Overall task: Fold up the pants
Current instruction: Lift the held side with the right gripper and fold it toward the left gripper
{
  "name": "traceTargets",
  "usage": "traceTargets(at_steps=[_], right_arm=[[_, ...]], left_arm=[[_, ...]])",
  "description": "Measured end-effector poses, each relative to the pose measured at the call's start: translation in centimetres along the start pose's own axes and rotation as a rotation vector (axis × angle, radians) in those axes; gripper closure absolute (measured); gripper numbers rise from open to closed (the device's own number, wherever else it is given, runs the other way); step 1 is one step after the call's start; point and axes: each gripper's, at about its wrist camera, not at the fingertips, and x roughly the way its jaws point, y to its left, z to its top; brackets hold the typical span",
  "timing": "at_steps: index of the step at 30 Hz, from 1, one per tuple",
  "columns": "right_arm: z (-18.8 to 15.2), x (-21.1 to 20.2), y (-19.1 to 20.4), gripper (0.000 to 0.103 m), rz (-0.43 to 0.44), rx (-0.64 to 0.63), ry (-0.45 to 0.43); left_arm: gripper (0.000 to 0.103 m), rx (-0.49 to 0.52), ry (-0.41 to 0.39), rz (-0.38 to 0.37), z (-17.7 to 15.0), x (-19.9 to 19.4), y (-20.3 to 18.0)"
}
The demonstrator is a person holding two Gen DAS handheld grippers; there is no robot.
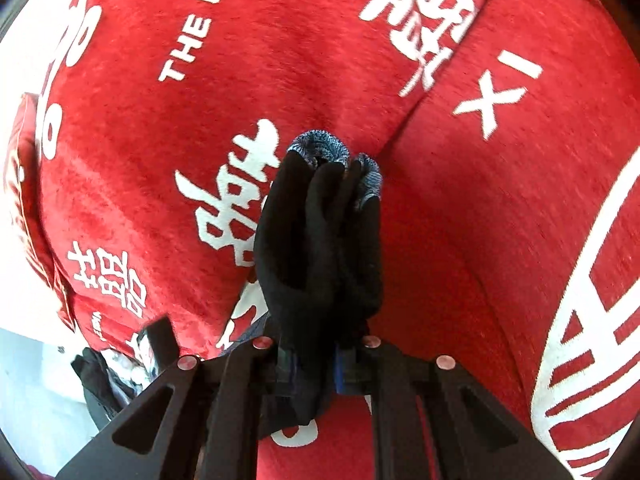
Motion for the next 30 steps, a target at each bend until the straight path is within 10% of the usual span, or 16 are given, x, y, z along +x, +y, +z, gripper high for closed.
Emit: traceTargets(at_steps=[7,13,21,26,30], right_arm=[[-2.3,0.1,6.8,0.090,-0.071,-0.238,0.032],[-6.5,2.4,15.0,0.089,-0.126,-0.494,0.083],[-19.1,16.7,21.1,0.075,-0.284,-0.800,0.300],[-27.4,23.2,22.5,0.058,-0.554,-1.131,0.368],[-27.7,17.7,25.4,0.050,-0.323,-1.108,0.345]], left_arm=[[0.000,-0.001,0.045,-0.062,-1.2,1.1,0.5],[0.000,-0.142,-0.022,-0.056,-3.6,-2.5,11.2],[0.000,-0.336,0.054,0.103,-11.6,-2.2,25.0],[0.000,-0.403,0.084,0.104,-13.3,-0.7,27.3],[0.000,-0.411,0.069,0.057,-12.9,-1.3,27.3]])
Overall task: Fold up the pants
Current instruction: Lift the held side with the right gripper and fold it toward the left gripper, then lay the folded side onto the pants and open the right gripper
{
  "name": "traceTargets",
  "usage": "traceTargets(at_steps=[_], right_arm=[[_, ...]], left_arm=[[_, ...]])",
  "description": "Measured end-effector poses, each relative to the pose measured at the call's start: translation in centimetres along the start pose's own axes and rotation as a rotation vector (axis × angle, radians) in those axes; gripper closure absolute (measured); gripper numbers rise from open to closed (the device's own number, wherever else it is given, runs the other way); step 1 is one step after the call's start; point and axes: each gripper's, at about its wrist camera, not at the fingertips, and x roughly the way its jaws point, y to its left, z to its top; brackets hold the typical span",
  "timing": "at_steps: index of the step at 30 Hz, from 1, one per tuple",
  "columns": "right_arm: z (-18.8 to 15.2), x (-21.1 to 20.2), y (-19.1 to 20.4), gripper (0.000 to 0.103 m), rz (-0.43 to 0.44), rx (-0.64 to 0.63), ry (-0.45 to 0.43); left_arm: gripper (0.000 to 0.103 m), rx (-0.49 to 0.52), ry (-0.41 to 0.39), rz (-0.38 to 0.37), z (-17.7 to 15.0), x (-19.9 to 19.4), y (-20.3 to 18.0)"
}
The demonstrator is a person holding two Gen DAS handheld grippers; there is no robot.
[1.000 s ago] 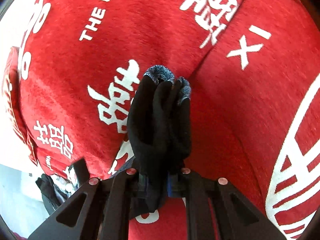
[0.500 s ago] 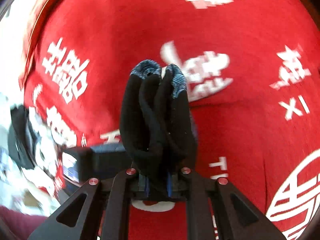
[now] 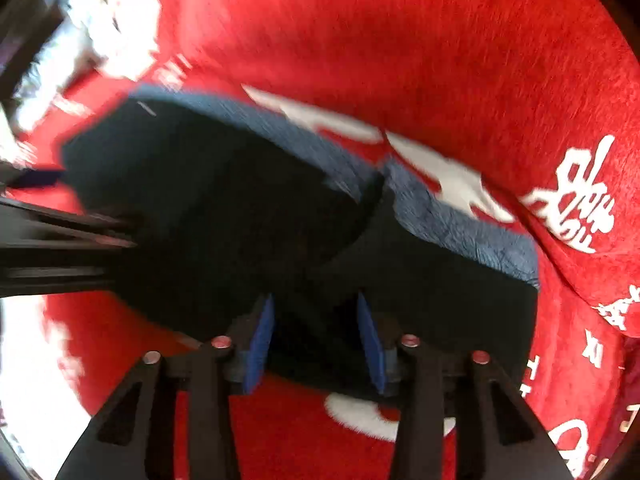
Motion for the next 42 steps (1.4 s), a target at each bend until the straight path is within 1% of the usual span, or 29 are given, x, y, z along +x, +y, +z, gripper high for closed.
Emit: traceTargets(at_steps=[1,2,3,4,5,6,7,8,9,12,14,17,20,24,26,29,30,31,32,33,34,35,36,37,38,39,40,42], right_arm=[[-0.3,-1.5,-1.2,0.046,0.080,0.074,-0.028],[-0.6,-2.2,-2.6,0.045,0.137,0.154,-0.039],[-1.4,-2.5,-5.1,0.044,0.219,0.287,-0.037],[-2.6,-2.2,-7.9,0.044,0.302,0.448,-0.019],[-3.7,-1.6,-9.7,0.044,0.354,0.568,-0.001],[-5.3,-0.6,-11.9,0.044,0.412,0.712,0.023],[-5.9,0.2,-12.9,0.044,0.447,0.813,0.035],[-7.2,1.0,-14.1,0.044,0.487,0.900,0.038],[-7.7,1.4,-14.7,0.044,0.516,0.933,0.036],[-8.7,2.9,-15.1,0.044,0.611,1.013,0.032],[-9.0,3.6,-15.1,0.044,0.636,1.045,0.021],[-9.2,4.6,-15.3,0.044,0.631,1.095,-0.004],[-9.7,5.7,-15.9,0.044,0.653,1.181,-0.014],[-10.4,6.8,-16.4,0.044,0.701,1.302,-0.029],[-10.5,6.6,-16.5,0.044,0.701,1.321,-0.028],[-10.2,6.5,-16.5,0.044,0.673,1.308,-0.034],[-10.1,6.8,-16.5,0.044,0.680,1.321,-0.042],[-10.0,7.1,-16.5,0.053,0.686,1.329,-0.044],[-9.6,7.6,-16.4,0.070,0.693,1.337,-0.043],[-9.5,7.9,-16.3,0.098,0.692,1.339,-0.025],[-9.3,7.8,-16.3,0.098,0.690,1.341,-0.022],[-8.9,7.0,-16.2,0.098,0.715,1.322,-0.049],[-8.5,6.4,-16.1,0.098,0.727,1.295,-0.065],[-8.0,5.3,-15.7,0.098,0.720,1.236,-0.067],[-7.7,4.5,-15.2,0.098,0.703,1.181,-0.051],[-7.8,4.4,-14.7,0.098,0.697,1.161,-0.033],[-7.8,4.7,-14.1,0.098,0.690,1.150,-0.005],[-8.2,7.0,-13.0,0.098,0.635,1.133,0.077]], left_arm=[[0.000,0.000,-0.002,-0.026,0.1,-0.3,-0.3],[0.000,0.006,-0.007,-0.064,0.1,-0.7,-0.8],[0.000,0.016,-0.011,-0.098,0.3,-1.1,-1.1],[0.000,0.031,-0.014,-0.131,0.5,-1.1,-1.6],[0.000,0.053,-0.013,-0.160,0.5,-1.1,-2.4],[0.000,0.086,-0.010,-0.174,0.5,-0.7,-3.6],[0.000,0.107,-0.008,-0.165,0.5,-0.4,-4.6],[0.000,0.129,0.002,-0.143,0.4,0.2,-5.7],[0.000,0.147,0.021,-0.118,0.2,0.8,-6.7],[0.000,0.144,0.040,-0.088,-0.2,1.8,-8.0],[0.000,0.135,0.061,-0.076,-0.6,2.4,-8.2],[0.000,0.136,0.073,-0.068,-1.3,2.2,-8.1],[0.000,0.147,0.064,-0.053,-1.7,1.7,-7.9],[0.000,0.132,0.069,-0.049,-1.9,1.2,-7.4],[0.000,0.121,0.069,-0.050,-2.0,0.9,-7.2],[0.000,0.111,0.067,-0.056,-2.3,0.8,-6.9],[0.000,0.112,0.070,-0.056,-2.4,0.9,-6.7],[0.000,0.113,0.074,-0.056,-2.4,0.9,-6.7],[0.000,0.112,0.078,-0.055,-2.5,0.9,-6.6],[0.000,0.110,0.081,-0.057,-2.7,0.8,-6.4],[0.000,0.110,0.081,-0.059,-2.8,0.6,-6.2],[0.000,0.109,0.078,-0.060,-2.9,0.3,-6.0],[0.000,0.110,0.072,-0.060,-3.2,0.0,-5.7],[0.000,0.111,0.070,-0.056,-3.4,-0.1,-5.4],[0.000,0.111,0.072,-0.048,-3.6,0.0,-5.0],[0.000,0.108,0.076,-0.045,-3.8,0.2,-4.7],[0.000,0.103,0.084,-0.040,-3.9,0.4,-4.4],[0.000,0.088,0.110,-0.023,-4.0,1.1,-4.1]])
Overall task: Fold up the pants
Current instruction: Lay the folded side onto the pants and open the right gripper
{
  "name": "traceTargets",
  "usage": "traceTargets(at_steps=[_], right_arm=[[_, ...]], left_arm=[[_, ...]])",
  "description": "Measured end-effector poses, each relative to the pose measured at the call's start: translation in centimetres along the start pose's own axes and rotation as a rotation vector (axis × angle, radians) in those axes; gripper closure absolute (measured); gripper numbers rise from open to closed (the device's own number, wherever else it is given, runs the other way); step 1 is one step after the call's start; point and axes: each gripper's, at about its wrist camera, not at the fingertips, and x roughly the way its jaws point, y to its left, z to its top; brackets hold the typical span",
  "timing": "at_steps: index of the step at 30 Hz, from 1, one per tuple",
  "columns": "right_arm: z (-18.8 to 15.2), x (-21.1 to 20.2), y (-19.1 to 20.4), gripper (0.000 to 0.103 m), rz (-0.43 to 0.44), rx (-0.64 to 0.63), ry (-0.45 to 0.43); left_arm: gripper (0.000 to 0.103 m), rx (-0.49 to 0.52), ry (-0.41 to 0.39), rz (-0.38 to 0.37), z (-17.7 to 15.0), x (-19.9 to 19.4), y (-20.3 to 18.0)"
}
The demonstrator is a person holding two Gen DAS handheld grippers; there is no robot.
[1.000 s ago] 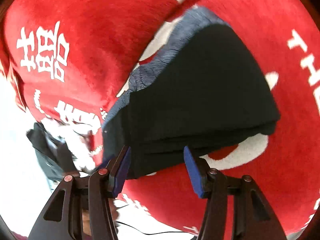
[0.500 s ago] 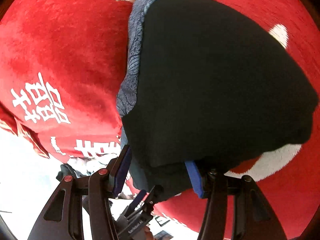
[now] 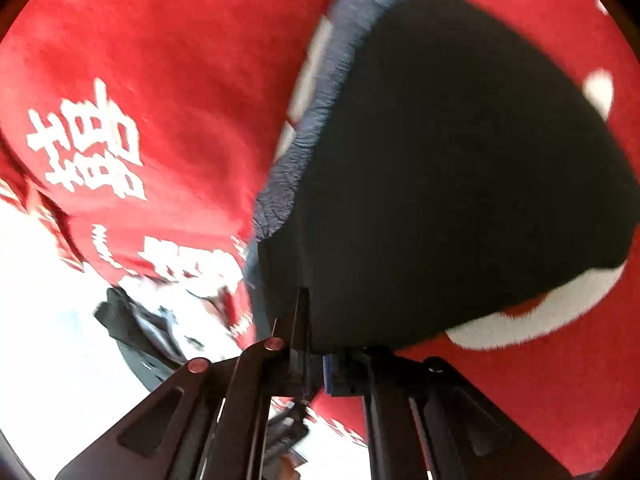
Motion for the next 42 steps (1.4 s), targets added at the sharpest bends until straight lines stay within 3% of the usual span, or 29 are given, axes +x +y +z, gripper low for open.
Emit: traceTargets(at_steps=[2,3,5,8,10,11,14,17,22,25,27,29,33,37,39,42], right_arm=[[0.3,1.4,-1.4,0.099,-0.025,0.021,0.003],[0.6,1.4,-1.9,0.098,0.012,0.046,-0.001],[0.9,0.9,-0.9,0.095,-0.014,0.007,0.045],[0.4,-0.9,1.8,0.070,-0.055,-0.142,0.154],[0.2,-3.6,3.9,0.050,-0.060,-0.273,0.136],[0.4,-5.3,4.8,0.048,-0.086,-0.335,0.095],[1.6,-8.3,5.7,0.046,-0.136,-0.420,0.018],[2.3,-7.6,3.5,0.047,-0.057,-0.310,0.111],[0.7,-4.0,0.2,0.047,-0.003,-0.169,0.133],[0.8,-2.1,0.0,0.047,-0.003,-0.120,0.141],[0.8,-2.2,1.0,0.047,-0.008,-0.157,0.137],[0.9,-2.9,2.4,0.047,-0.021,-0.208,0.141],[2.2,-6.8,4.3,0.047,-0.098,-0.325,0.058],[5.4,-9.5,4.3,0.047,-0.195,-0.344,-0.079],[6.3,-9.7,4.3,0.047,-0.137,-0.321,-0.048],[4.8,-8.4,5.3,0.047,-0.003,-0.360,0.136]], left_arm=[[0.000,-0.015,0.001,-0.003,0.1,-0.2,-0.1],[0.000,-0.010,-0.011,0.000,0.2,-0.5,-0.2],[0.000,0.008,-0.040,0.006,0.7,-1.1,-0.6],[0.000,0.023,-0.063,-0.014,2.3,-1.8,-1.2],[0.000,0.025,-0.097,-0.036,3.8,-2.6,-1.7],[0.000,0.032,-0.116,-0.051,4.7,-2.9,-2.0],[0.000,0.065,-0.113,-0.095,6.2,-2.5,-2.8],[0.000,0.074,-0.097,-0.022,7.1,-0.6,-2.4],[0.000,0.047,-0.043,0.004,6.5,1.7,-1.0],[0.000,0.104,-0.025,-0.041,5.3,2.3,-1.9],[0.001,0.175,-0.065,-0.016,4.4,1.6,-3.1],[0.001,0.222,-0.053,-0.026,3.3,1.2,-3.5],[0.001,0.192,-0.075,-0.012,2.3,-1.1,-1.8],[0.001,0.142,-0.151,-0.063,4.2,-4.4,-2.0],[0.001,0.159,-0.199,-0.090,5.8,-5.6,-3.7],[0.001,0.169,-0.224,-0.120,7.4,-5.9,-6.1]])
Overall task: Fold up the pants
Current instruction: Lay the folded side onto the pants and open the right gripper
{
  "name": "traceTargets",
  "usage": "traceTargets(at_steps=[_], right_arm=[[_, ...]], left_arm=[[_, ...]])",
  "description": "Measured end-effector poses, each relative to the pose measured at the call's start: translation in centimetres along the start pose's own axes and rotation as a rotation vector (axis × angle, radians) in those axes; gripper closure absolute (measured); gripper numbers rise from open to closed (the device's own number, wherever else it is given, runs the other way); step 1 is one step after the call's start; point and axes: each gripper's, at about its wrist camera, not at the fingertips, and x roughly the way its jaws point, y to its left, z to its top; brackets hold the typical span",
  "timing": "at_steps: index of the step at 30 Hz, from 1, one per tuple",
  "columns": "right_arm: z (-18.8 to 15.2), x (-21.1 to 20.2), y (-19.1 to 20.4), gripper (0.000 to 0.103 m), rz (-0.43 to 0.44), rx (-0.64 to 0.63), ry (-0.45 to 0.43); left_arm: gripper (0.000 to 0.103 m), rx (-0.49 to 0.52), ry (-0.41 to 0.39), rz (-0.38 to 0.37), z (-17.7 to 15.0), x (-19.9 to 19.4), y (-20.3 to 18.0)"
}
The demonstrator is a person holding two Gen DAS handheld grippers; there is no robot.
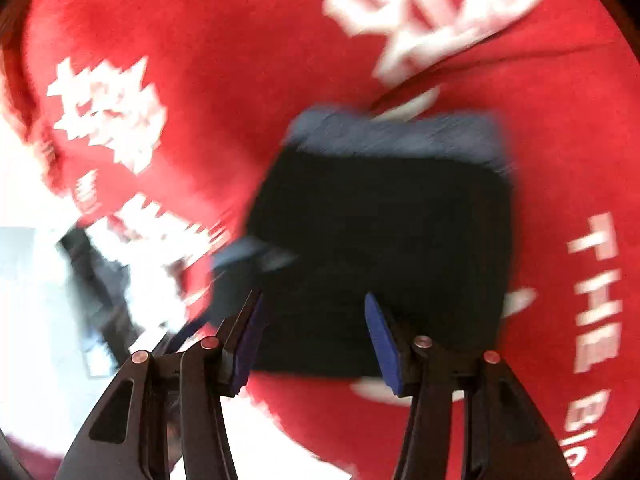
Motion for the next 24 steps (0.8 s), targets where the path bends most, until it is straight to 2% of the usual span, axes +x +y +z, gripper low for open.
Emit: traceTargets(at_steps=[2,4,6,9,15,17,18,20,24], right_arm=[[-1.3,0.1,1.0,0.047,-0.016,-0.033,0.027],[-1.8,-0.8,0.4,0.047,-0.027,-0.001,-0.014],[-2.2,-1.7,-1.8,0.047,0.028,0.122,-0.091],[-2.5,-0.3,-4.9,0.046,0.146,0.311,-0.166],[-1.7,3.7,-8.2,0.049,0.262,0.515,-0.357],[-1.4,4.0,-8.4,0.087,0.273,0.544,-0.368],[-1.3,3.9,-8.2,0.098,0.253,0.536,-0.348],[-1.0,3.0,-7.3,0.098,0.210,0.474,-0.333],[-2.3,5.2,-3.4,0.098,0.136,0.335,-0.195]], left_arm=[[0.001,-0.016,0.023,-0.013,0.6,0.8,-0.4],[0.001,-0.063,0.035,-0.054,0.9,1.2,-0.2],[0.001,-0.106,0.047,-0.091,0.9,1.3,-0.2],[0.001,-0.149,0.083,-0.090,0.7,2.1,0.5],[0.001,-0.154,0.128,-0.062,-0.6,2.3,1.1],[0.001,-0.150,0.136,-0.058,-1.1,2.2,1.4],[0.001,-0.147,0.139,-0.053,-1.3,2.0,1.6],[0.001,-0.147,0.137,-0.043,-1.6,1.7,2.1],[0.001,-0.168,0.109,-0.009,-2.1,1.0,3.6]])
